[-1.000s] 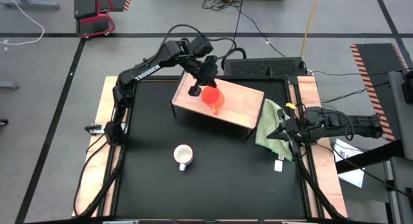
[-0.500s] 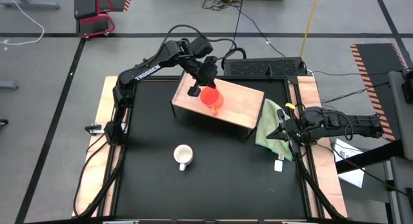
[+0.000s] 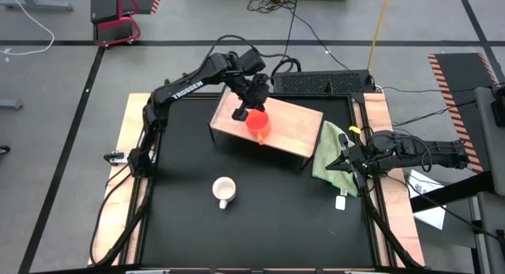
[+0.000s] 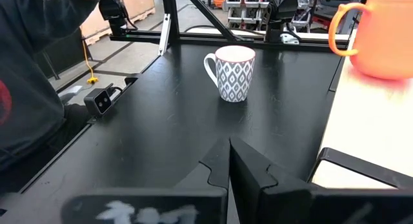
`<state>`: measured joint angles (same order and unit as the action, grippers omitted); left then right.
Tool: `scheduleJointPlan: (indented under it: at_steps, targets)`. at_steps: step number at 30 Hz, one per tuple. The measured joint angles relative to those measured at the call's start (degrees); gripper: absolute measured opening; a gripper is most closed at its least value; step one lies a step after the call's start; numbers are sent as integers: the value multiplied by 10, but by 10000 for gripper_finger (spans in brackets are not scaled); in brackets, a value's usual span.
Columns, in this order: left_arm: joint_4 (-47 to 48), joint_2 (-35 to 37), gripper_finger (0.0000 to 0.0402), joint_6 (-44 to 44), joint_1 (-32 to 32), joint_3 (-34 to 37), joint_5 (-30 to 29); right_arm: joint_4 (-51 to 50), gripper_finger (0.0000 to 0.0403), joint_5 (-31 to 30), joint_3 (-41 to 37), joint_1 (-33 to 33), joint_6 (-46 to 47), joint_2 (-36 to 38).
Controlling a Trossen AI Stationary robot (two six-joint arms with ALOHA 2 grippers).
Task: Stack small to large cups/mugs on shelf
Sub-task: Put the orange mug on the shelf
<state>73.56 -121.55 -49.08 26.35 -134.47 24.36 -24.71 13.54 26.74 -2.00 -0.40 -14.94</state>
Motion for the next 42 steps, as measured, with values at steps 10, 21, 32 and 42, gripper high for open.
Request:
scheduleJointPlan:
  at_steps: [10, 21, 32, 42]
  targets:
    - [-8, -7, 0, -15, 0, 0, 0, 0, 0, 0, 0, 0, 0, 0]
    - [-25, -7, 0, -17, -2, 0, -5, 0, 0, 1, 0, 0, 0, 0]
    - [-40, -16, 0, -17, -13, 0, -34, 0, 0, 1, 0, 0, 0, 0]
    - [-43, -27, 0, -21, -18, -2, -35, 0, 0, 1, 0, 0, 0, 0]
